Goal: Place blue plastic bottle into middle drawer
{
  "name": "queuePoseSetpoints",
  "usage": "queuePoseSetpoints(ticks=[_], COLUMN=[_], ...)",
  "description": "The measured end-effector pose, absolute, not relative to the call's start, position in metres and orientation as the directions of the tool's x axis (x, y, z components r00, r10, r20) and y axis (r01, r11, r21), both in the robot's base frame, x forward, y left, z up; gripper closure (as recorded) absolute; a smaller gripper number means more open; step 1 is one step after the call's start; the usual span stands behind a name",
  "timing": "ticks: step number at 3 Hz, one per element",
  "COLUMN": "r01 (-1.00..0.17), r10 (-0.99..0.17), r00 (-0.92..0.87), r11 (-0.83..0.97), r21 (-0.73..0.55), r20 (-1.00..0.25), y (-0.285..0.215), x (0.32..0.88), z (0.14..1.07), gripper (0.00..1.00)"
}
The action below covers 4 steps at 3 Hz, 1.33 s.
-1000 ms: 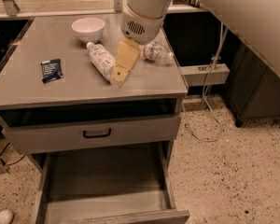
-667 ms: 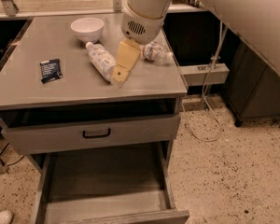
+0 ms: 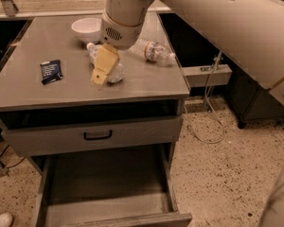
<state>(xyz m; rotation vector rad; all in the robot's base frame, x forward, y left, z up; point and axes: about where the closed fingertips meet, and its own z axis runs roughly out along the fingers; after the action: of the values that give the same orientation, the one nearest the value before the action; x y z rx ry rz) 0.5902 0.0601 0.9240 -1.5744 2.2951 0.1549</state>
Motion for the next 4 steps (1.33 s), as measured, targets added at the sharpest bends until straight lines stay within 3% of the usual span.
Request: queuePoseSetpoints(ticks=[2,4], r01=[-0.91,-0.862], r10=[-0.871,-0.847], r00=[-0.363,-0.445], r11=[0.407,0.493], r21=[-0.073,-0.117], r20=[-0.33,-0.291], y=[0.108,0.1], x=[0.639,0.697], z=[0.9,0.87], gripper=[0.0,0.0])
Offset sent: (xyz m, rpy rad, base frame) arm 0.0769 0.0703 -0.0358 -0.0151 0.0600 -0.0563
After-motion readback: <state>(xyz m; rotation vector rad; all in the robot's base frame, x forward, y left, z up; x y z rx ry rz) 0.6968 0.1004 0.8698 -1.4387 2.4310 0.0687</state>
